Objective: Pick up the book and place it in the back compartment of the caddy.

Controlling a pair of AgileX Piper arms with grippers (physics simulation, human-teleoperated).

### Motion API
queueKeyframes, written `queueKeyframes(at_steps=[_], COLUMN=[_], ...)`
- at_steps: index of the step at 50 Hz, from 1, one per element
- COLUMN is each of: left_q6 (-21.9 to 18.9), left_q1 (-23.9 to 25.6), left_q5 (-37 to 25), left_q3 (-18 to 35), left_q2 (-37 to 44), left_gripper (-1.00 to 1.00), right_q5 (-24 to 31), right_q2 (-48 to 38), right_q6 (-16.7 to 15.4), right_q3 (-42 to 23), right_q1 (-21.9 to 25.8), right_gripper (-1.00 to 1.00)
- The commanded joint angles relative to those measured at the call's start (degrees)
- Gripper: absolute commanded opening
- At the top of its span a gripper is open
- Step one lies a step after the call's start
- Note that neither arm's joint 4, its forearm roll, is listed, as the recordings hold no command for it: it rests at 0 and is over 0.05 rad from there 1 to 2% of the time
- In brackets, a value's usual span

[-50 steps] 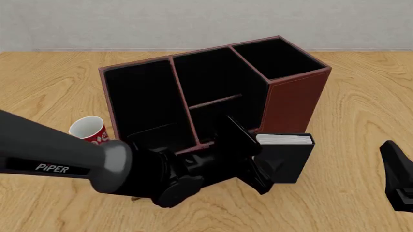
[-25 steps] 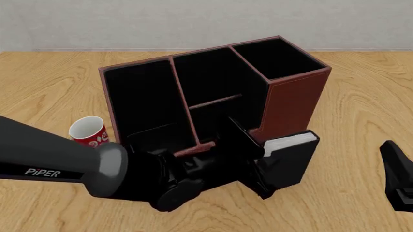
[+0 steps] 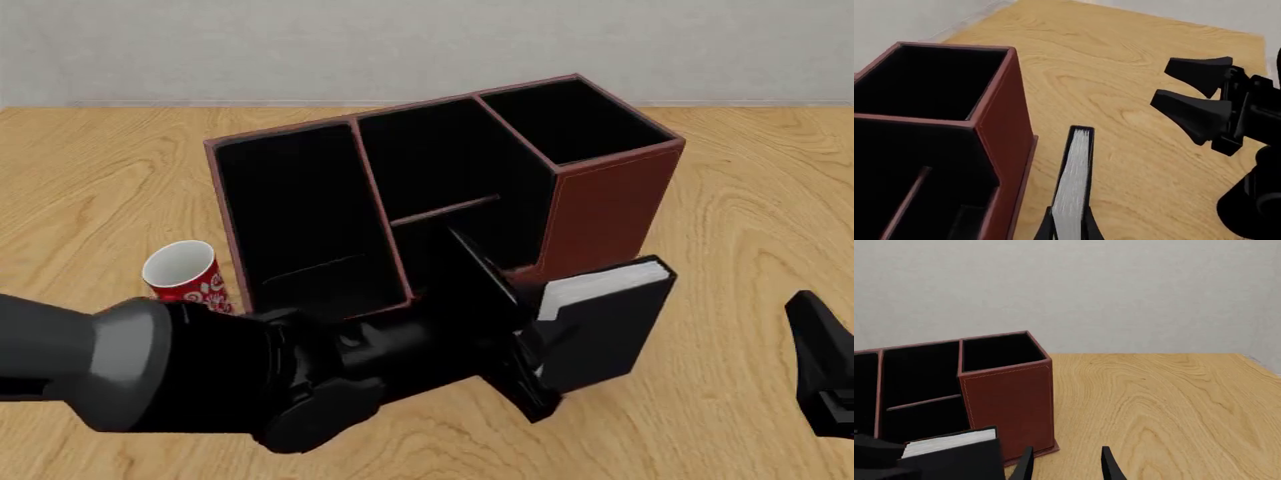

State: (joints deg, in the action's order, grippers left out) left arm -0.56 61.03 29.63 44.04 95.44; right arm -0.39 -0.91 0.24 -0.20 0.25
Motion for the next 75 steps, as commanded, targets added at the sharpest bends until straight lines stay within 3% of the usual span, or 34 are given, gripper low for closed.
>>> queueKeyframes(at_steps=[1,22,37,65,75], left_q6=[-1.4,-2.0,-4.5,-7.9,-8.0], left_q1=[-0.8,-3.8,-5.2,-8.4,-9.8], left_q5=[-0.4,-2.3,-8.7,-14.8,-13.0], left_q3=[-1.7,-6.9,-4.9,-1.9,-3.1], left_q2=[-6.0,-16.1,-21.6,-26.0,-24.4], left_gripper=[-1.00,-1.00,-1.00,-1.00,-1.00], right_q5=[0.0,0.0,0.0,0.0,0.0], right_q2=[0.0,0.0,0.0,0.0,0.0], right_q6=[0.0,0.0,0.0,0.0,0.0], right_q3=[0.0,0.0,0.0,0.0,0.0], right_q1=[0.0,0.0,0.0,0.0,0.0], right_gripper=[1.00,1.00,1.00,1.00,1.00])
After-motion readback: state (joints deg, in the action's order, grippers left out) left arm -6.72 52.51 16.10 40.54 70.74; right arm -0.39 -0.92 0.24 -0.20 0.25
